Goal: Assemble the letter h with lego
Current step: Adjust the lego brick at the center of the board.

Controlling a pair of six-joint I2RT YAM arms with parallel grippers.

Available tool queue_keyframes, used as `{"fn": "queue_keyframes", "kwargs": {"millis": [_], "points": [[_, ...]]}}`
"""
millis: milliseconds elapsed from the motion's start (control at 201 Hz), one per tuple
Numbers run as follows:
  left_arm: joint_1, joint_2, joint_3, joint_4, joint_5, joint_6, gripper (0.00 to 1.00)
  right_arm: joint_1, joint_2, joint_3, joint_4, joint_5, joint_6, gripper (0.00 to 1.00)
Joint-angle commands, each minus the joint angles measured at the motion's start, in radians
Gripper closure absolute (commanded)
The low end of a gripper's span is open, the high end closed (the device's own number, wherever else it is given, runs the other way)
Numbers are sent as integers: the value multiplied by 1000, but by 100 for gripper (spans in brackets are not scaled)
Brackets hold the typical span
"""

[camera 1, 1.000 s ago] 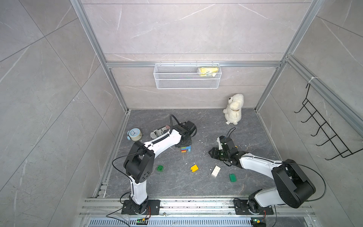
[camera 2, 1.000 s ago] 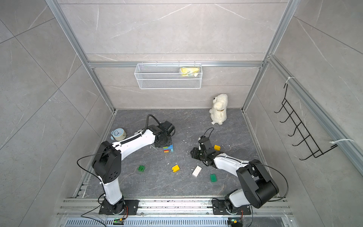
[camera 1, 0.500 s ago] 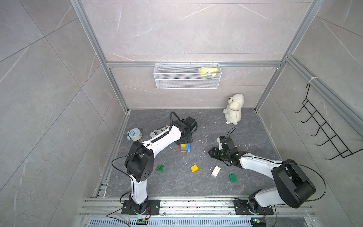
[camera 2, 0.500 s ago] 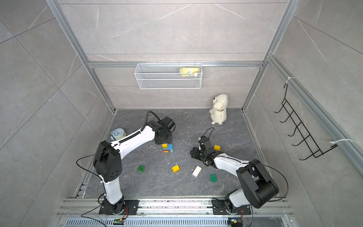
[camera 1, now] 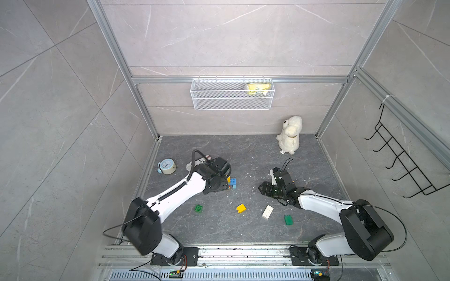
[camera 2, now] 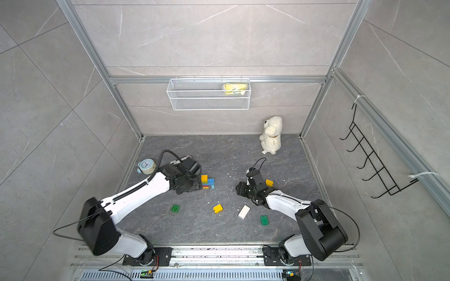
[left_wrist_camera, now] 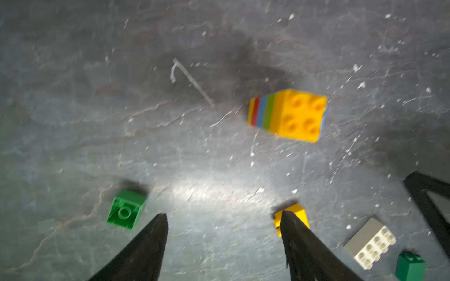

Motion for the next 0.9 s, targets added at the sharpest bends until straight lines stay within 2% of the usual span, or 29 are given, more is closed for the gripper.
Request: {"fn": "queue_keyframes", "kwargs": {"millis": [0, 110, 214, 329, 538, 722, 891], "points": [[4, -129, -131, -43, 19, -47, 24, 7, -35, -4, 1, -8, 6, 47], [24, -253, -277, -30, 61, -46, 24, 7, -60, -24, 36, -30, 8, 47], [67, -293, -371, -4, 100, -32, 24, 7, -82, -46, 74, -49, 6, 46], [118, -260, -415, 35, 116, 5, 24, 7, -91, -70, 139, -101, 6, 46], [160, -150, -412, 132, 88, 62, 24, 9, -92, -92, 210, -160, 6, 47], [166, -81, -414, 180, 26, 98, 25, 10, -102, -96, 214, -161, 0, 47], [167, -78, -451, 238, -2, 130, 27, 11, -93, -93, 221, -169, 3, 47]]}}
